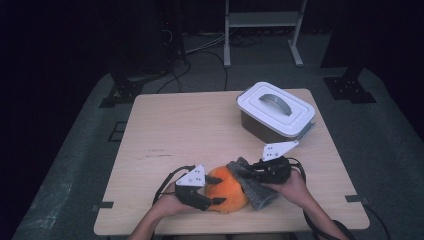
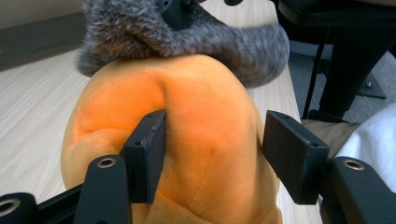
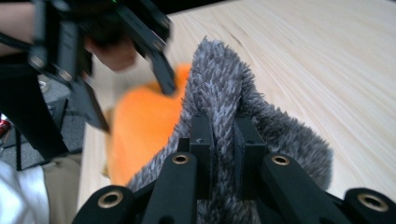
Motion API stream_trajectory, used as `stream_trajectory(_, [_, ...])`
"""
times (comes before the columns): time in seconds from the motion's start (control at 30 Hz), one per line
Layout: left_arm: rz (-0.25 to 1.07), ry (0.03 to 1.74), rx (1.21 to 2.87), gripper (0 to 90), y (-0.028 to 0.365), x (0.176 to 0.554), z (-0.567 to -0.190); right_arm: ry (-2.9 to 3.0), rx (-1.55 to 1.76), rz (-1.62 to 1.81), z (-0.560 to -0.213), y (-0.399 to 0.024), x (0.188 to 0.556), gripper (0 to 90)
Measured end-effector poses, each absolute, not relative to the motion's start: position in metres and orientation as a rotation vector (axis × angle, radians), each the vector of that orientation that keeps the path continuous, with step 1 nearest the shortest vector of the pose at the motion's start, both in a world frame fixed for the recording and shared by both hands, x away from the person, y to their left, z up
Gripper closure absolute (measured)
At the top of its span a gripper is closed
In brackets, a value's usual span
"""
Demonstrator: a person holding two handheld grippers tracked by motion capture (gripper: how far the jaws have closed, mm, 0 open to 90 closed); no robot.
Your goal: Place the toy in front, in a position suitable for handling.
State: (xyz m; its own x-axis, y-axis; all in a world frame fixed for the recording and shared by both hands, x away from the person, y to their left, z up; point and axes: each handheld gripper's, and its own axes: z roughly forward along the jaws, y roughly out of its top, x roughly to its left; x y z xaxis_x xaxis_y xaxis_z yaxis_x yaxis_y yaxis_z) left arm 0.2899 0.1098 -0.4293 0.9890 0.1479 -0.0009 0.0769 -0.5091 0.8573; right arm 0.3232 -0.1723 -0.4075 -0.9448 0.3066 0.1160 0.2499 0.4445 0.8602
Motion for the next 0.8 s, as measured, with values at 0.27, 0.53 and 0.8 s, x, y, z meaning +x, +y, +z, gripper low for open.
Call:
stream_trajectory(0.27, [0.109, 0.141, 2.111, 40.0, 0.108, 0.288, -0.430, 2.653, 0.445, 1.522, -0.406, -0.167, 0.321, 79.7])
stream_trajectory(0.53, [0.134, 0.123, 2.114, 39.9, 0.102, 0.289, -0.430, 2.676, 0.448, 1.546, -0.398, -0.164, 0.326, 79.7])
stream_trajectory(0.8, [0.139, 0.122, 2.113, 39.6, 0.102, 0.289, -0.431, 2.708, 0.483, 1.486, -0.403, -0.163, 0.340, 79.8])
